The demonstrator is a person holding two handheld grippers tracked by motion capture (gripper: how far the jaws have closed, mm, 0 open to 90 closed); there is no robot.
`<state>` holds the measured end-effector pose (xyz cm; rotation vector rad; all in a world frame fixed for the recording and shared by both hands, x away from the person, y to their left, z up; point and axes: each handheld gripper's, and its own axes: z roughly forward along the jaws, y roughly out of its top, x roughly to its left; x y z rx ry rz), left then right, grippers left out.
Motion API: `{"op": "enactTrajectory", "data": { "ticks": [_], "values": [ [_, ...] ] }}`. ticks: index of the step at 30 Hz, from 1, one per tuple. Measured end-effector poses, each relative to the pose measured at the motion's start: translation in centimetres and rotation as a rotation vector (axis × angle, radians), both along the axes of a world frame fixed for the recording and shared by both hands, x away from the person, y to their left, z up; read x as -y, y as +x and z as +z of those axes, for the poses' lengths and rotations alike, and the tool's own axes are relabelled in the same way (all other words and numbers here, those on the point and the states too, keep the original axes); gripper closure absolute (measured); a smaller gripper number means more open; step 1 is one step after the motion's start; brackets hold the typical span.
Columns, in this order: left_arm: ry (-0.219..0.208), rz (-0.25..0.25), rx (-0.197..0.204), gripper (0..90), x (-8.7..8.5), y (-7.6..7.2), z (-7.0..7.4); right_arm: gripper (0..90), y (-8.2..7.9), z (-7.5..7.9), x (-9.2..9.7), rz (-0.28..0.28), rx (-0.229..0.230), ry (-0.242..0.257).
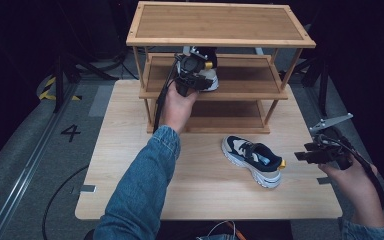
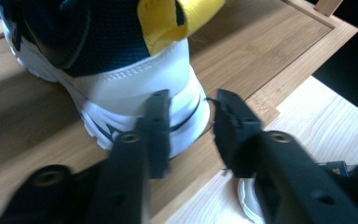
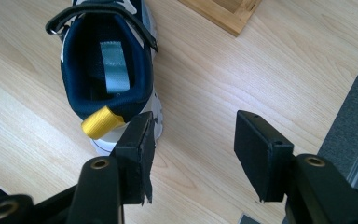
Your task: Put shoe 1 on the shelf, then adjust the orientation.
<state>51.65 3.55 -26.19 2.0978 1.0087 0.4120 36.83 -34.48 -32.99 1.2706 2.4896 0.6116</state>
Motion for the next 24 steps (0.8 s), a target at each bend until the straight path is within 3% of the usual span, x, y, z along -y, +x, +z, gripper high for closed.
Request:
{"op": "enactTrajectory", "data": {
  "ticks": [4, 8, 11, 14, 19, 22, 24],
  "values": [
    [0.016, -0.018, 0.024, 52.7, -0.3, -1.5, 0.4, 47.9, -0.1, 0.1, 0.0, 0.006, -0.024, 0.006],
    [0.051, -0.018, 0.024, 45.8, -1.1, -3.3, 0.7, 47.3, -0.3, 0.0, -0.4, 0.027, -0.048, 0.011],
    [0.044, -0.028, 0.003, 44.6, -2.1, -4.6, 0.8, 47.3, -0.3, -0.1, -0.9, 0.047, -0.071, 0.015],
    [0.063, -0.040, -0.015, 42.3, -3.0, -6.1, 0.7, 47.3, -0.5, -0.1, -1.4, 0.063, -0.086, 0.013],
    [0.146, -0.038, -0.066, 38.4, -4.6, -8.4, -0.4, 45.6, -0.9, 0.2, -2.0, 0.079, -0.087, 0.020],
    [0.228, -0.008, -0.111, 34.2, -5.8, -9.5, -1.7, 44.6, -1.1, 0.1, -2.3, 0.089, -0.094, 0.002],
    [0.242, 0.001, -0.130, 32.5, -6.6, -10.1, -2.5, 44.2, -1.1, 0.1, -2.4, 0.093, -0.096, -0.003]
  ]
}}
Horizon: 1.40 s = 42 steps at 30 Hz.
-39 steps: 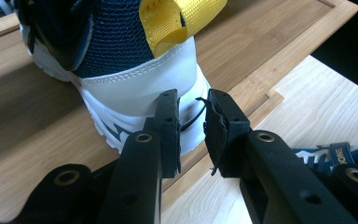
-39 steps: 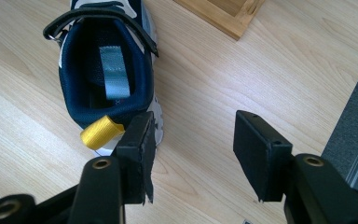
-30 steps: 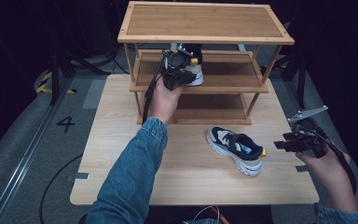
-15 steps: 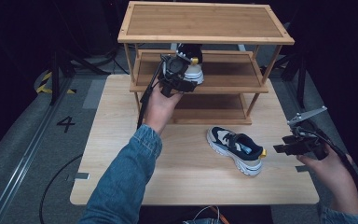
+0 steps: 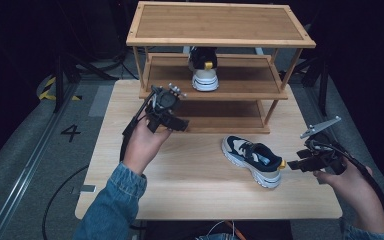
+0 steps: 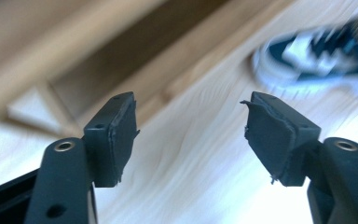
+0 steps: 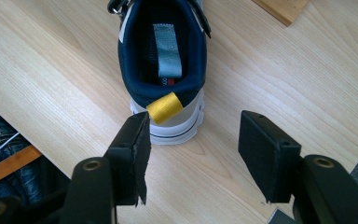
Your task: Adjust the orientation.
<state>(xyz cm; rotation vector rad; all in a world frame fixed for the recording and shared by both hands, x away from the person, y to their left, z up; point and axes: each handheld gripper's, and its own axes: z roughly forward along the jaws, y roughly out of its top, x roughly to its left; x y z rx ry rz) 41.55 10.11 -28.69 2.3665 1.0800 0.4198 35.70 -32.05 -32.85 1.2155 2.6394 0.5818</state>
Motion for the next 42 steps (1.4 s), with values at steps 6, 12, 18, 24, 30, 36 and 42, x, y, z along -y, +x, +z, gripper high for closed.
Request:
{"op": "enactTrajectory", "data": {
  "ticks": [6, 12, 18, 24, 30, 36, 42],
  "values": [
    [0.052, 0.024, -0.028, 30.0, -1.7, -1.7, -2.6, 43.6, 0.1, -0.2, -0.4, 0.003, -0.011, -0.012],
    [0.105, 0.025, -0.105, 27.7, -2.9, -1.6, -5.2, 43.1, 0.1, -0.4, -0.9, 0.017, -0.017, -0.021],
    [0.163, 0.064, -0.161, 26.3, -4.3, -1.2, -7.3, 43.2, 0.4, -1.1, -1.5, 0.030, -0.035, -0.029],
    [0.237, 0.077, -0.198, 25.6, -5.0, -0.8, -8.5, 51.2, 0.9, -1.9, -2.1, 0.052, -0.044, -0.060],
    [0.257, 0.063, -0.212, 26.1, -4.7, -0.7, -9.1, 71.3, 1.1, -2.2, -2.2, 0.093, -0.057, -0.064],
    [0.266, 0.038, -0.216, 26.1, -4.5, -0.8, -9.3, 84.0, 0.9, -2.2, -2.6, 0.097, -0.060, -0.079],
    [0.263, 0.020, -0.207, 26.0, -4.2, -0.9, -9.2, 86.6, 0.1, -1.5, -3.8, 0.138, -0.051, -0.074]
  ]
}}
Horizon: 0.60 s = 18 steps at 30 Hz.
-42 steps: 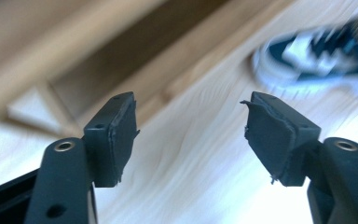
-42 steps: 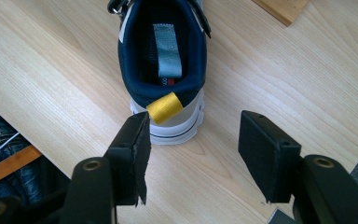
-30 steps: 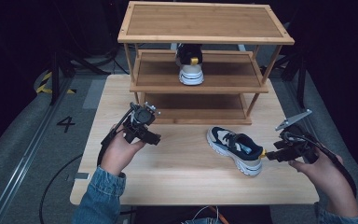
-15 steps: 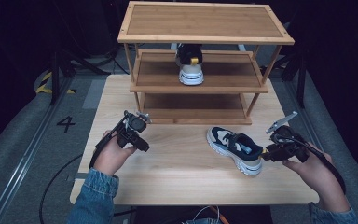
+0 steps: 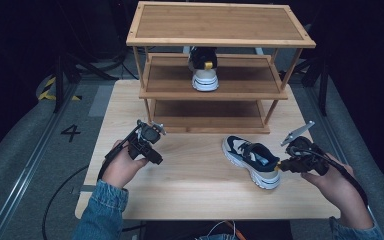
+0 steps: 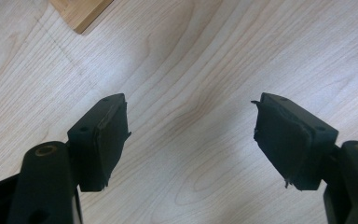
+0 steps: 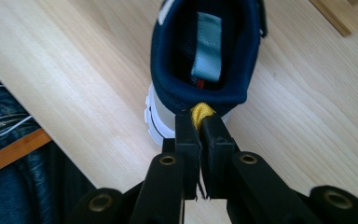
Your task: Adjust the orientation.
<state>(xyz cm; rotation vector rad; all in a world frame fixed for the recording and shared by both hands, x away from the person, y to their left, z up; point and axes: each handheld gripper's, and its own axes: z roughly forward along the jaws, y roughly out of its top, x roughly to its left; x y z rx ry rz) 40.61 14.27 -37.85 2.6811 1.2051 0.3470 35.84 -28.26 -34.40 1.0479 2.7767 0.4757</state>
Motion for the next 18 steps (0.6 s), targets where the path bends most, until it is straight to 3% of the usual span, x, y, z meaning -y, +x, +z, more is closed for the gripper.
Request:
{"op": "enactTrajectory", "data": {
  "ticks": [4, 8, 10, 15, 18],
  "values": [
    [0.003, -0.015, -0.005, 26.0, 0.1, 0.0, -0.1, 86.4, -0.6, 0.3, -1.2, 0.038, 0.005, -0.004],
    [0.012, -0.066, -0.019, 26.4, 0.8, -0.3, -0.5, 85.1, -1.3, 0.4, -2.8, 0.086, 0.005, -0.006],
    [0.035, -0.091, -0.032, 26.7, 1.1, -0.3, -0.7, 84.5, -1.6, 0.2, -3.8, 0.116, -0.014, -0.008],
    [0.029, -0.094, -0.052, 28.1, 1.2, -0.2, -1.1, 82.1, -2.2, -0.2, -5.2, 0.161, -0.050, -0.014],
    [0.004, -0.072, -0.068, 31.2, 0.9, 0.0, -1.0, 73.0, -2.4, -0.2, -5.2, 0.175, -0.077, -0.018]
  ]
}}
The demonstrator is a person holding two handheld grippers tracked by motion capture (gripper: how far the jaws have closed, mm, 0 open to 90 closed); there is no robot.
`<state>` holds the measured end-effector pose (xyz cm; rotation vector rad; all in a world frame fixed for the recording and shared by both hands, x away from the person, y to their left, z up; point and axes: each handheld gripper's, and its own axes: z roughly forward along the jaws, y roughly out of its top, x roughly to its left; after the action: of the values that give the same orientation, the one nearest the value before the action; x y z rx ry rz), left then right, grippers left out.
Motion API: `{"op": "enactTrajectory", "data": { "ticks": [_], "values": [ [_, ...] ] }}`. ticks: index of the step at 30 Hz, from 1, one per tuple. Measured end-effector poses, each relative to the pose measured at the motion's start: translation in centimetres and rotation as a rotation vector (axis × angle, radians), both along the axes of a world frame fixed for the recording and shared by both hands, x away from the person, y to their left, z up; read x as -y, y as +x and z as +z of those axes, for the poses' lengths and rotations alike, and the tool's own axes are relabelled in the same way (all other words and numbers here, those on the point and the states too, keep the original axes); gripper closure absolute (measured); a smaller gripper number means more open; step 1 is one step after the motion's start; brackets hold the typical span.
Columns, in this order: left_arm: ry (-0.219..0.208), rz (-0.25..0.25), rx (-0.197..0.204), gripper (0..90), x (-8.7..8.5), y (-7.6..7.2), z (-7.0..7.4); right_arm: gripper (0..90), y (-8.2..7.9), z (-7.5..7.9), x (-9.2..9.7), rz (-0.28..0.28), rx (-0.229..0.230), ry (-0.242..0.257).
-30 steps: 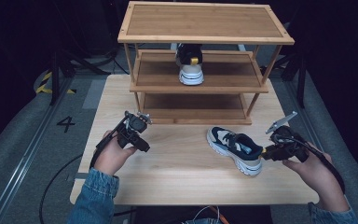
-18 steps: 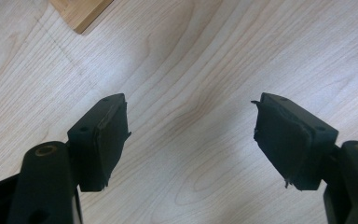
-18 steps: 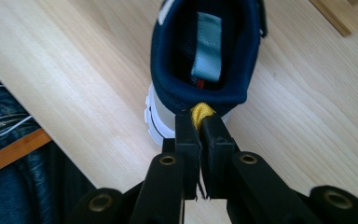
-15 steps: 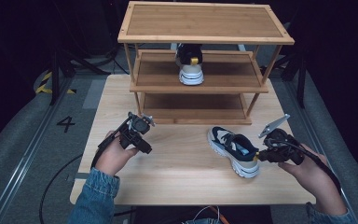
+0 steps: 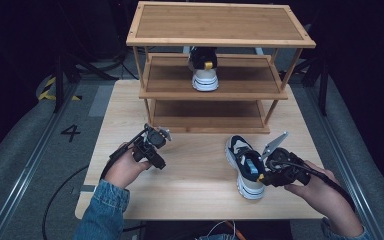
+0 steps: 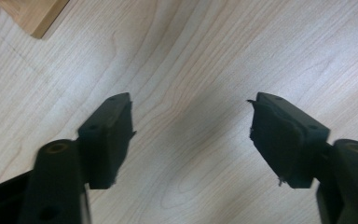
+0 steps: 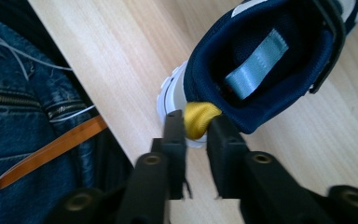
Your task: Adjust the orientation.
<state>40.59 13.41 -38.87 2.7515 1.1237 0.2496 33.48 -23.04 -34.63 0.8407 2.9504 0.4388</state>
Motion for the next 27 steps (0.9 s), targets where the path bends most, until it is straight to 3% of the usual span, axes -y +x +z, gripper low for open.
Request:
{"op": "enactTrajectory", "data": {
  "ticks": [3, 8, 13, 15, 17, 21, 27],
  "values": [
    [-0.021, 0.025, -0.006, 30.7, -0.3, 0.2, 0.0, 65.0, -0.2, 0.3, 0.4, -0.019, -0.003, 0.018],
    [-0.048, 0.037, -0.008, 22.3, -0.6, 0.3, 0.0, 51.9, -0.4, 1.6, 1.1, -0.032, 0.089, 0.064],
    [-0.052, 0.071, 0.019, 16.1, -1.0, -0.1, -0.1, 48.8, 0.3, 1.0, 0.3, -0.005, 0.095, 0.056],
    [-0.068, 0.071, 0.016, 18.4, -1.4, -0.4, -0.1, 48.7, 1.2, 0.0, -0.5, 0.018, 0.064, 0.043],
    [-0.064, 0.089, 0.015, 18.4, -1.8, -0.5, -0.2, 48.7, 1.4, -0.2, -0.7, 0.022, 0.060, 0.040],
    [-0.015, 0.153, 0.053, 18.5, -2.7, -0.7, -0.3, 48.8, 2.2, -1.4, -1.8, 0.049, 0.010, 0.026],
    [-0.101, 0.182, 0.062, 16.7, -4.0, -0.8, -0.3, 49.0, 3.0, -3.1, -2.8, 0.072, -0.053, -0.014]
  ]
}}
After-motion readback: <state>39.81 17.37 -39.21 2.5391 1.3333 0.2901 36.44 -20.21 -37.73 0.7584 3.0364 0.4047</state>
